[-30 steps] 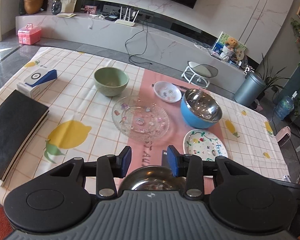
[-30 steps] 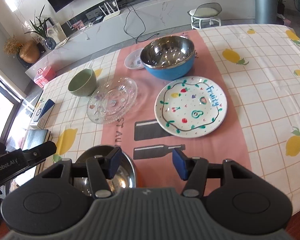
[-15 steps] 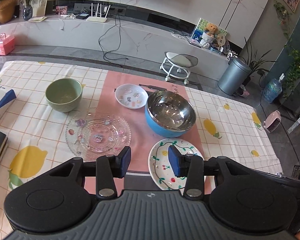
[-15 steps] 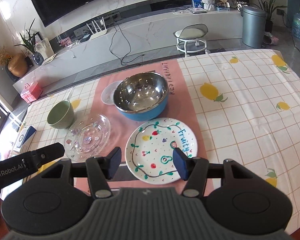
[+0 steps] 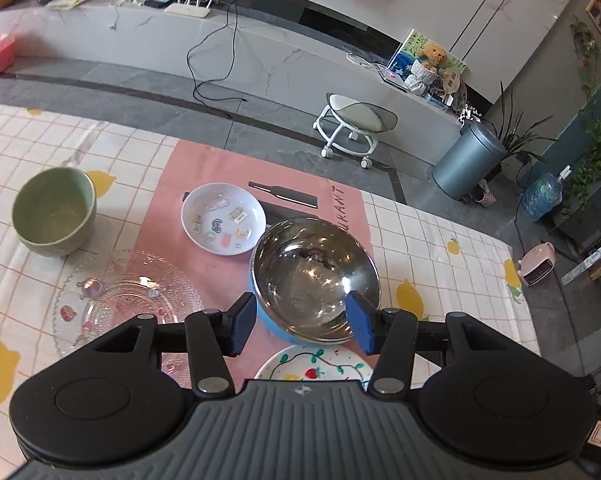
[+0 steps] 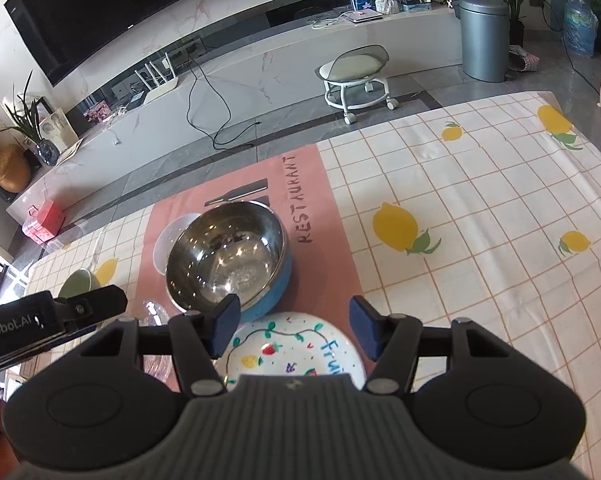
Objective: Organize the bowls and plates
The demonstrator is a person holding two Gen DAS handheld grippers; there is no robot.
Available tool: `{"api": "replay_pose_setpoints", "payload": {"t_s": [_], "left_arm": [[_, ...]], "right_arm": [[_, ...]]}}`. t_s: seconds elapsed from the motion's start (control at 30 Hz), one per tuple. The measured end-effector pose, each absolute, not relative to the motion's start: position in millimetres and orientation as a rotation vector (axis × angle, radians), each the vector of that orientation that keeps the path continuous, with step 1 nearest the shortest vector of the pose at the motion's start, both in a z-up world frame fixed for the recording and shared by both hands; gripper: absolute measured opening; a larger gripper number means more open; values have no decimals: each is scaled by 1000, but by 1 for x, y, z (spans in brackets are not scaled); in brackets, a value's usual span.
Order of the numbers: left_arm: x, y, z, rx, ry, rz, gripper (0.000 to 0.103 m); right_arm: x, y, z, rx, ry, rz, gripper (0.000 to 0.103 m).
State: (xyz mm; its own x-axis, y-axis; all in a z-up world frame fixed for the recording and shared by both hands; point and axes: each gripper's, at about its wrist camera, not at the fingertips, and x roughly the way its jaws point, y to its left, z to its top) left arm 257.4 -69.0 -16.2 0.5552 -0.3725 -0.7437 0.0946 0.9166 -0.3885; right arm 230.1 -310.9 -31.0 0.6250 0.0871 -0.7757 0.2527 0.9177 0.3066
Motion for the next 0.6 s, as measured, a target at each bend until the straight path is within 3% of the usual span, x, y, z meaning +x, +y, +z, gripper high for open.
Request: {"api": "replay_pose_setpoints", "payload": {"t_s": [0.37,0.6], "left_arm": [[309,-82,-63,-275,1040,-195,56],[318,-90,-80,-232,1094,-159,34]], "right_arm": [[293,-303,-68,419,975,-105,51],[311,-302,-98,473,1057,-134,39]]}}
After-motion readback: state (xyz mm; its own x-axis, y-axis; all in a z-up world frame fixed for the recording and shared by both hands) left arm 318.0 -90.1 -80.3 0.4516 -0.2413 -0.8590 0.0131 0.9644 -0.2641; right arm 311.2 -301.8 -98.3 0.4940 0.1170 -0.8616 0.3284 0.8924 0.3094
